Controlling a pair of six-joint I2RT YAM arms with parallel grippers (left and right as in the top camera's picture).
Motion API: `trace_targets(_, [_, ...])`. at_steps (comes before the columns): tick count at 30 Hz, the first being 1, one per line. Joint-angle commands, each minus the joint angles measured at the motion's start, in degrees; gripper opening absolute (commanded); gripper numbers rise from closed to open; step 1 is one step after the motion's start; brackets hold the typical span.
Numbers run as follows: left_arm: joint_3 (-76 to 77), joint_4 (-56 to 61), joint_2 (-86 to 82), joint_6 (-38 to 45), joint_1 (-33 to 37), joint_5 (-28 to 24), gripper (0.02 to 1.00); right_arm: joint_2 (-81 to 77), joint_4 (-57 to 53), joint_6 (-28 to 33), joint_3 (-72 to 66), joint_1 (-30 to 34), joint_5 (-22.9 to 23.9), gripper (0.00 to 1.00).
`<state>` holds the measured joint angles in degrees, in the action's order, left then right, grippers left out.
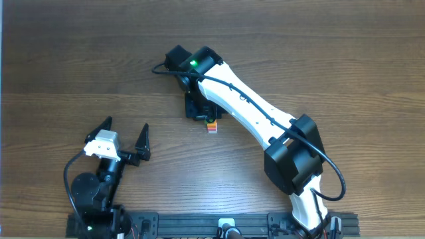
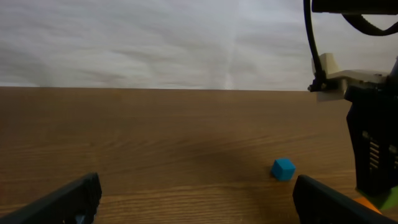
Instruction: Stack Cubes
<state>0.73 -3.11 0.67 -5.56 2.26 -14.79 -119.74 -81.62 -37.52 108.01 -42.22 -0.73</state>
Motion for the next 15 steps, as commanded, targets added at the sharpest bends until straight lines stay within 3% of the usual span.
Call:
trace_targets(1, [-0.4, 0.2, -0.4, 0.9, -0.2, -0.2, 1.000, 3.1, 1.6, -0.7, -2.7, 0.2, -1.7, 0.012])
trace_targets(15, [-0.4, 0.2, -0.4, 0.9, -0.2, -0.2, 1.000, 4.4, 5.2, -1.2, -6.1, 1.3, -2.4, 0.009])
